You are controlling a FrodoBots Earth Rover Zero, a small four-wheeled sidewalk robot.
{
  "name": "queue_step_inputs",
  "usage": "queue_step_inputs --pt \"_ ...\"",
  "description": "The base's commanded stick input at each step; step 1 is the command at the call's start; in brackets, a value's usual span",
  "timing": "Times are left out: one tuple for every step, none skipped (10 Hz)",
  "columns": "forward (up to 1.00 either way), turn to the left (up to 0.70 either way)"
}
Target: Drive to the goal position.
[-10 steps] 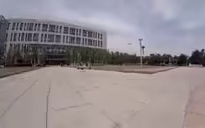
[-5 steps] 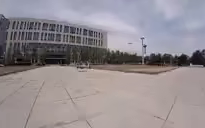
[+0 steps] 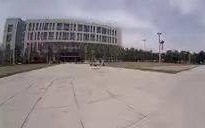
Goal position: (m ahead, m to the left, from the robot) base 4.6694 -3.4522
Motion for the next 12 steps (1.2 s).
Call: queue_step_inputs --pt "1.00 0.00" --pt "1.00 0.00" --pt "1.00 0.00" --pt "1.00 0.00" --pt "1.00 0.00" --pt "1.00 0.00" --pt "1.00 0.00" --pt "1.00 0.01" --pt "1.00 0.16" --pt "1.00 0.33" --pt "1.00 0.33" --pt "1.00 0.32"
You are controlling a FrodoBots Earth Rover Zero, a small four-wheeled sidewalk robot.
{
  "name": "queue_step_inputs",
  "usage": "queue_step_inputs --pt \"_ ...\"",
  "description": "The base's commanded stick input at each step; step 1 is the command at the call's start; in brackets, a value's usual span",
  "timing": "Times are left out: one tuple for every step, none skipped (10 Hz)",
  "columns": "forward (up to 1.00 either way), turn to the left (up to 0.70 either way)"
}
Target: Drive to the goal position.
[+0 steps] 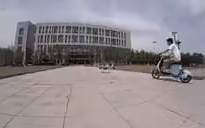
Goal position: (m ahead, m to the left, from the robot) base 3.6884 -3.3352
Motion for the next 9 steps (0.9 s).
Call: queue_step_inputs --pt "1.00 0.19" --pt "1.00 0.07" --pt "1.00 0.00" --pt "1.00 0.00" --pt "1.00 0.00" --pt "1.00 0.00" --pt "1.00 0.00" --pt "1.00 0.00" --pt "1.00 0.02"
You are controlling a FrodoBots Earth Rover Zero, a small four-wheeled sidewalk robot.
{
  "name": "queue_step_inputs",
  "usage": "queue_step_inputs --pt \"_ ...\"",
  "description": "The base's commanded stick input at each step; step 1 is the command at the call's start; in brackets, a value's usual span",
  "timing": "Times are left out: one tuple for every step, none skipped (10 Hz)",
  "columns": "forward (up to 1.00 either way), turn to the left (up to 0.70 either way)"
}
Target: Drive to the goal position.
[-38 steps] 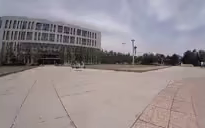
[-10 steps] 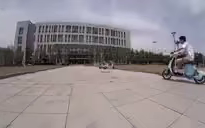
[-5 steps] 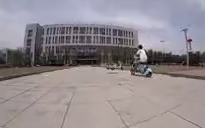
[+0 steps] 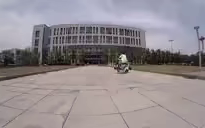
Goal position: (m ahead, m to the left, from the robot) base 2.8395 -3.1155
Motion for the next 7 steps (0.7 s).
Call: queue_step_inputs --pt "1.00 0.25" --pt "1.00 0.22" --pt "1.00 0.20" --pt "1.00 0.00" --pt "1.00 0.00" --pt "1.00 0.00" --pt "1.00 0.00"
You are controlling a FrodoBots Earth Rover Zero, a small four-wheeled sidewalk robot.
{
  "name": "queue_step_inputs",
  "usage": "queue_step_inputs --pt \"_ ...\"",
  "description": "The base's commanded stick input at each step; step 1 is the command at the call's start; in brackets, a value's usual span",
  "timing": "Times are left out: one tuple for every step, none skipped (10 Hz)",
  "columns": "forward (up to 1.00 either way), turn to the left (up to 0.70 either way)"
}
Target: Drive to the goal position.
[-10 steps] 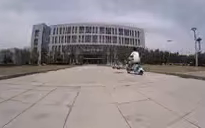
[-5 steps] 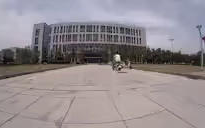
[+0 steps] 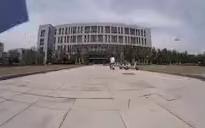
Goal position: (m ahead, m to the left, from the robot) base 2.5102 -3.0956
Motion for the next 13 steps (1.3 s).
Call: queue_step_inputs --pt "1.00 0.00" --pt "1.00 0.00" --pt "1.00 0.00" --pt "1.00 0.00" --pt "1.00 0.00" --pt "1.00 0.00" --pt "1.00 0.13" --pt "1.00 0.23" --pt "1.00 0.13" --pt "1.00 0.01" --pt "1.00 0.00" --pt "1.00 0.00" --pt "1.00 0.00"
